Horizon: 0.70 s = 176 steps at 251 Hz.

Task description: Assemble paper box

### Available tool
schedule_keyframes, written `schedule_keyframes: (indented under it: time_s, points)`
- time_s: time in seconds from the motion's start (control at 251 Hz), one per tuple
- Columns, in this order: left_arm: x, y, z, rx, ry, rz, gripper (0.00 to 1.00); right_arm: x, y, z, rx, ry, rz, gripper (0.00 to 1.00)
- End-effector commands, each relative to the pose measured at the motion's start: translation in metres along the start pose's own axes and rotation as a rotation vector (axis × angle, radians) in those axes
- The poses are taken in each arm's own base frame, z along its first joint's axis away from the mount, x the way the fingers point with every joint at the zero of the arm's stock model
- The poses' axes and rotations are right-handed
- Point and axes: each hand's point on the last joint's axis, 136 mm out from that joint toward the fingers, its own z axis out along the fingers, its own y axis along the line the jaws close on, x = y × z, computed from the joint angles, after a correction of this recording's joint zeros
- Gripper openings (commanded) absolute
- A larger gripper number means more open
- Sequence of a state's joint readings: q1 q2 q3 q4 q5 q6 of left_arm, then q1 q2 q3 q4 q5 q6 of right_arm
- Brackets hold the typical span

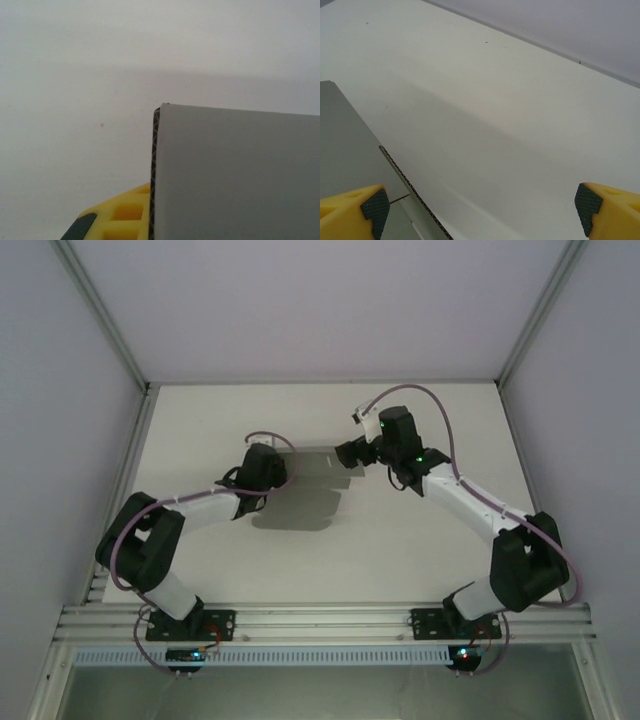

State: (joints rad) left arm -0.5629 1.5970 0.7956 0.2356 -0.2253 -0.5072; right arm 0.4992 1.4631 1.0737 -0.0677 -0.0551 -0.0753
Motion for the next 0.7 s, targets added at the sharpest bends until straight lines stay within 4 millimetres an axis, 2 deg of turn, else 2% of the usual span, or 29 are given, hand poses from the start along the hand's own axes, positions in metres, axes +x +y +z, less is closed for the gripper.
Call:
schedule_keyframes:
  time_s: [0.0,0.14,0.347,0.431,0.567,0.698]
  points:
    - [-0.030,-0.024,-0.014,0.085,-0.069,-0.056,0.00,0.010,0.020,0.013,-0.051,0.011,-0.048,0.99]
    - [-0.034,-0.030,-0.015,0.107,-0.062,-0.083,0.00,0.010,0.041,0.027,-0.117,0.006,-0.057,0.98]
    - [-0.040,-0.036,-0.018,0.140,-0.076,-0.095,0.00,0.031,0.068,0.042,-0.197,0.046,-0.069,0.99]
    - [-0.042,-0.044,-0.019,0.176,-0.080,-0.075,0.00,0.029,0.065,0.049,-0.158,0.030,-0.073,0.99]
    - [-0.039,-0.053,-0.020,0.208,-0.077,-0.040,0.00,-0.001,0.040,0.058,0.058,-0.085,-0.019,0.98]
    - [-0.037,-0.042,-0.017,0.146,-0.076,-0.047,0.00,-0.014,0.030,0.052,0.160,-0.118,-0.013,0.99]
